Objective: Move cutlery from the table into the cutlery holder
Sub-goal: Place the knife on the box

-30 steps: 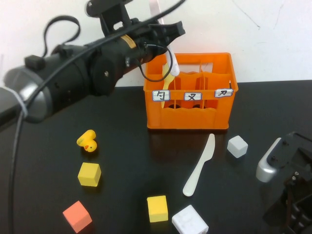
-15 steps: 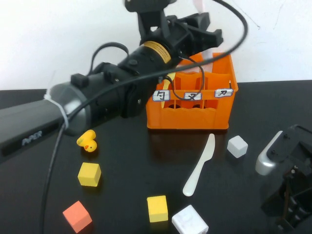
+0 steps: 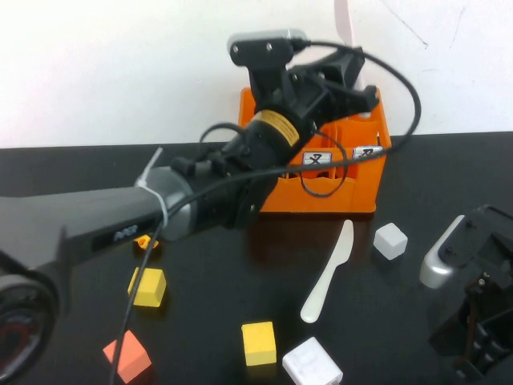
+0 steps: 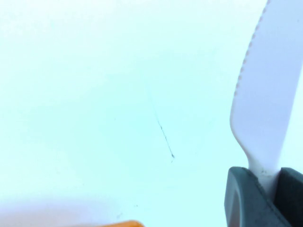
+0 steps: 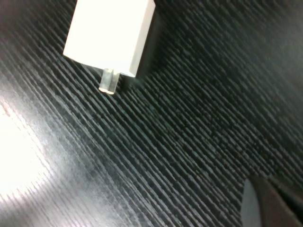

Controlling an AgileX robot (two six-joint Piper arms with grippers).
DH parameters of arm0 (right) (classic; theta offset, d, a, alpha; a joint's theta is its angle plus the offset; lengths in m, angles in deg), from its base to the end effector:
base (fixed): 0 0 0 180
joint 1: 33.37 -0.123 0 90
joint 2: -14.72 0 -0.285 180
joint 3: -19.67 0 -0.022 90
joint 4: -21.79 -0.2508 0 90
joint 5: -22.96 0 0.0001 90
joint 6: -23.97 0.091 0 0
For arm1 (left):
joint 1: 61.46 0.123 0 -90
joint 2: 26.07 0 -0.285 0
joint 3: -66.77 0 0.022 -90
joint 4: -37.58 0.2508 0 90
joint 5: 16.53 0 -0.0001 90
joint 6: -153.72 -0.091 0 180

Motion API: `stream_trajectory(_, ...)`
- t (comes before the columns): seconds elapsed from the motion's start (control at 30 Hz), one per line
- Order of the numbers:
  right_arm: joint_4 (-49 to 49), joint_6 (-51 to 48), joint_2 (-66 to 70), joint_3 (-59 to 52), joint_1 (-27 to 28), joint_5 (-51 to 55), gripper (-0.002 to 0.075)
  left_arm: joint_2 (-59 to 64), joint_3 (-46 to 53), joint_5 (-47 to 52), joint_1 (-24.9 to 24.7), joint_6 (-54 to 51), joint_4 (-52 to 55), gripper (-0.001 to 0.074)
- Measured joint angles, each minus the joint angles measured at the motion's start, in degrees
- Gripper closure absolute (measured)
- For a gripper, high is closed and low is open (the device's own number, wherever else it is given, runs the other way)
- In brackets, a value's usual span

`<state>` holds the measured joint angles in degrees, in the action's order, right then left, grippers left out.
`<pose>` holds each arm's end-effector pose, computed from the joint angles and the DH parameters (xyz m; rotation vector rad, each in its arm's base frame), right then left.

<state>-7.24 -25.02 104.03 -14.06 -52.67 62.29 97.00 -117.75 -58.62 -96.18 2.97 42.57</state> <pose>0.2269 0.1092 0.2090 -1.1194 2.4873 0.4001 0.3872 -0.2747 0.2823 0.1631 1.3875 -0.9231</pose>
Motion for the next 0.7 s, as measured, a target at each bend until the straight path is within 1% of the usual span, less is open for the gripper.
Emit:
stream_trajectory(0.17, 0.0, -0.13, 0.0, 0.0, 0.0, 0.0, 0.0728, 3.89, 0.0, -3.74, 0.0, -0.54, 1.83, 0.0644)
stream_trajectory(0.37, 0.0, -0.13, 0.0, 0.0, 0.0, 0.24, 0.0728, 7.04, 0.0, -4.35, 0.0, -0.65, 5.61, 0.0644)
stream_trajectory(0.57, 0.0, -0.13, 0.0, -0.1, 0.0, 0.58, 0.0728, 7.42, 0.0, -4.35, 0.0, -0.65, 5.91, 0.0644)
stream_trajectory(0.67, 0.0, -0.13, 0.0, -0.1, 0.0, 0.79, 0.0728, 7.42, 0.0, -4.23, 0.0, -0.65, 6.11, 0.0605)
stream_trajectory(0.7, 0.0, -0.13, 0.0, -0.1, 0.0, 0.79, 0.0728, 7.42, 0.0, -4.23, 0.0, -0.65, 6.13, 0.0569)
